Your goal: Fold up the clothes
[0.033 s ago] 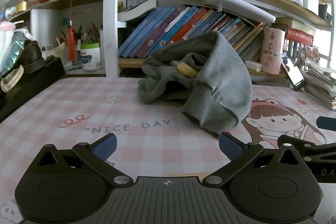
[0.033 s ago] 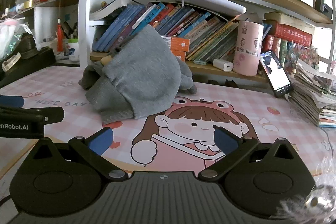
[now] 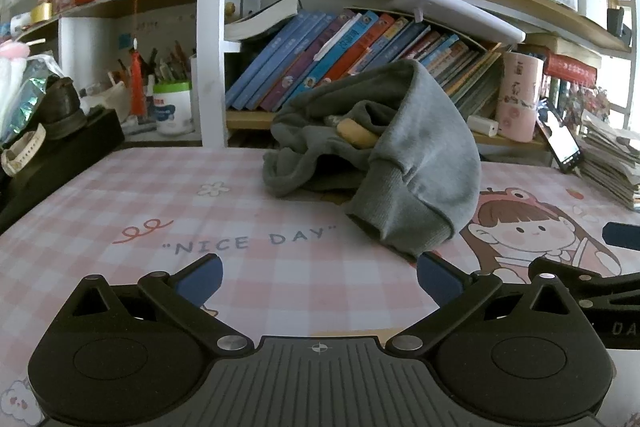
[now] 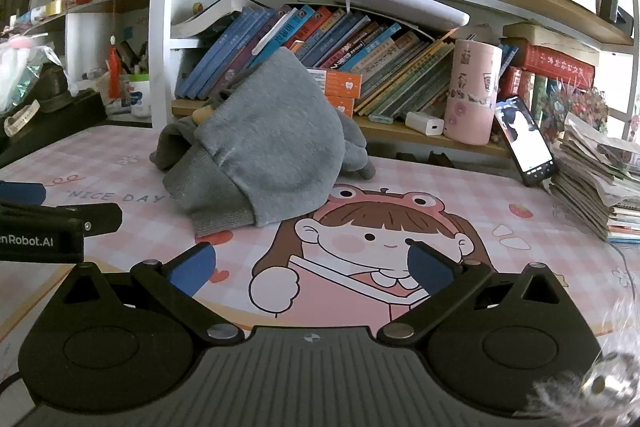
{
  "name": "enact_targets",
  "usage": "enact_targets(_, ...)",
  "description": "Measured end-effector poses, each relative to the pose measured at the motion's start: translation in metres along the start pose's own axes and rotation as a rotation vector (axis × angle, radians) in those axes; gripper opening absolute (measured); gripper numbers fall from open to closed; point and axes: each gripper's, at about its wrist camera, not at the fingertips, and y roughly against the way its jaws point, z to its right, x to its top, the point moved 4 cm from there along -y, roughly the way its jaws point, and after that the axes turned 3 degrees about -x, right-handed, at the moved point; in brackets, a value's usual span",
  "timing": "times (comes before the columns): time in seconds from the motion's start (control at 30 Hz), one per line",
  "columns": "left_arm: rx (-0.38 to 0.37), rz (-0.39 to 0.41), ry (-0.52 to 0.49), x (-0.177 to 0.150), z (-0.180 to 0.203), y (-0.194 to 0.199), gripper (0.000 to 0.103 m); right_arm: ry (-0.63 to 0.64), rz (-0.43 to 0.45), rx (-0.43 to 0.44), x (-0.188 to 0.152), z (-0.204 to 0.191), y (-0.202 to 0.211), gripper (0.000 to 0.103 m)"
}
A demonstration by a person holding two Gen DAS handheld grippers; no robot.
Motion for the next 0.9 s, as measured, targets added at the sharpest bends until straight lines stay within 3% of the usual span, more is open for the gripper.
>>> enact_targets(0.9,-0.019,-0.004,0.005,0.0004,0.0003,-0.0001,0.103,0.011,-0.023,-0.006,0.0003,-0.0015,-0.0035,0.103)
